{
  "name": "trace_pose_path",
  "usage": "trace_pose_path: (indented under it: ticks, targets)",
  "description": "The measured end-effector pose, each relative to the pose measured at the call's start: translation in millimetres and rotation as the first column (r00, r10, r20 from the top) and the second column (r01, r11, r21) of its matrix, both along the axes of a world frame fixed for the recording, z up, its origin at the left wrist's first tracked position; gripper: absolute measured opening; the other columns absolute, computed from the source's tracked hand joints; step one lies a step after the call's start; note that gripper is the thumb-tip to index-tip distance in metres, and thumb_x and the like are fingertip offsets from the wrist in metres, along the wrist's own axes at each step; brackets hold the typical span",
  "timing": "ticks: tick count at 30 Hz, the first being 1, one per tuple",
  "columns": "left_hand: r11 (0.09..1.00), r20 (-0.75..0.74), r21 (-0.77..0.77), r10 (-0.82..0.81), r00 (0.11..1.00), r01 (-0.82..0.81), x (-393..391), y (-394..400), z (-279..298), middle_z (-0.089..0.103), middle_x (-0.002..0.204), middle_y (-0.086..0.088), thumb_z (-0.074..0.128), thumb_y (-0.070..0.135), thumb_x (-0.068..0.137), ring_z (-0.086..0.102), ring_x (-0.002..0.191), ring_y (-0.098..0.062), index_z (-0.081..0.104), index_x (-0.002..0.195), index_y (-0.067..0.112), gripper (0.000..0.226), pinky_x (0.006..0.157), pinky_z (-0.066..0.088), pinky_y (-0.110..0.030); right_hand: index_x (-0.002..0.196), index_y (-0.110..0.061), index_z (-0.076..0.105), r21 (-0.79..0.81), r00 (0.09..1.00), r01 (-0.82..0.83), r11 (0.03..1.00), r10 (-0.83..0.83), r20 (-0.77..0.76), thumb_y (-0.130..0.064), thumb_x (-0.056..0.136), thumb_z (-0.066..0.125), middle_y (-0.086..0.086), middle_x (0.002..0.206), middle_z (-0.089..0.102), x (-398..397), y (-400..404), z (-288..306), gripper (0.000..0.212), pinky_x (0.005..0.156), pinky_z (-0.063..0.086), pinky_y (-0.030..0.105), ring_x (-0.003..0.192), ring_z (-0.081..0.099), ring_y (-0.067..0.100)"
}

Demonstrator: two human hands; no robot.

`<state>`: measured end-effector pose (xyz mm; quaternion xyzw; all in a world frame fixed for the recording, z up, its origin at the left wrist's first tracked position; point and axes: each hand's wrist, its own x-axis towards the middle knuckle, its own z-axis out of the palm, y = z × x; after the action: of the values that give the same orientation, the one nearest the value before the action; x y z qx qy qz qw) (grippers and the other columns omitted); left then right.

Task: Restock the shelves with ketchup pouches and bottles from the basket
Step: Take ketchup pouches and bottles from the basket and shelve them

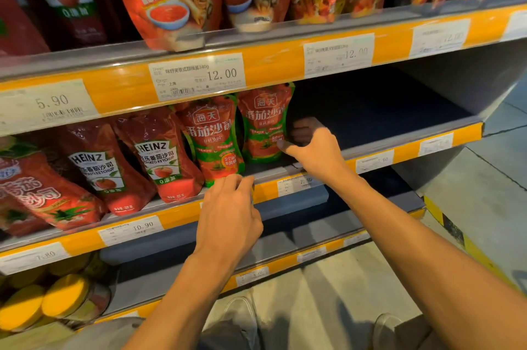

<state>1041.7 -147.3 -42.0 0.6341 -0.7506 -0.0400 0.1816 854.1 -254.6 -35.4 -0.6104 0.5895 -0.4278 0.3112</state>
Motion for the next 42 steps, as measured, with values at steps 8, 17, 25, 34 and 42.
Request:
trace_pose_path:
  ticks: [8,17,25,34,42]
  targets:
    - [0.998,-0.180,-0.005,-0.064,0.982,0.065,-33.9,21.5,16.5,0.060,0.128,0.000,0.062,0.023,0.092,0.052,0.120,-0.021,0.058,0.133,0.018,0.041,0.099,0.043,-0.036,0.109,-0.028,0.058,-0.016,0.998,0.049,0.999,-0.048,0.046,-0.039,0.086,0.078,-0.008,0.111,0.063,-53.4,75.4,24.9,0.033,0.079,0.047,0.013,0.102,0.061,0.003]
    - [0.924,-0.262,0.043,-0.356,0.897,0.380,-162.4,69.9,68.0,0.061,0.135,0.002,0.057,0.035,0.098,0.055,0.125,-0.017,0.056,0.136,0.024,0.039,0.103,0.046,-0.038,0.092,-0.030,0.062,0.075,0.926,0.377,0.923,-0.377,-0.020,-0.045,0.086,0.075,-0.008,0.092,0.069,-170.5,237.3,48.9,0.021,0.088,0.057,0.043,0.089,0.067,0.010]
    - [0.683,-0.264,0.095,-0.684,0.680,0.724,-329.7,138.8,111.2,0.068,0.118,0.000,0.063,0.033,0.094,0.064,0.110,-0.020,0.062,0.121,0.023,0.029,0.094,0.050,-0.039,0.090,-0.030,0.060,0.106,0.667,0.745,0.659,-0.730,-0.150,-0.043,0.087,0.070,-0.014,0.086,0.066,-282.0,391.0,89.6,0.016,0.084,0.055,0.037,0.087,0.066,0.016]
    - [0.332,-0.128,0.323,-0.912,0.389,0.886,-500.2,190.8,54.2,0.069,0.118,-0.007,0.059,0.031,0.095,0.062,0.109,-0.025,0.063,0.120,0.016,0.029,0.091,0.049,-0.033,0.086,-0.024,0.060,0.334,0.320,0.909,0.249,-0.931,-0.176,-0.039,0.088,0.067,-0.005,0.086,0.068,-385.9,506.5,12.8,0.017,0.084,0.057,0.044,0.085,0.067,0.020]
    - [0.269,0.057,0.566,-0.956,0.289,0.779,-616.5,189.0,-48.7,0.063,0.128,-0.020,0.057,0.028,0.092,0.060,0.118,-0.036,0.057,0.129,0.011,0.041,0.096,0.049,-0.039,0.100,-0.016,0.059,0.531,0.297,0.840,0.108,-0.911,-0.285,-0.041,0.091,0.062,0.005,0.097,0.068,-439.9,531.6,-97.6,0.027,0.075,0.051,0.035,0.087,0.063,0.022]
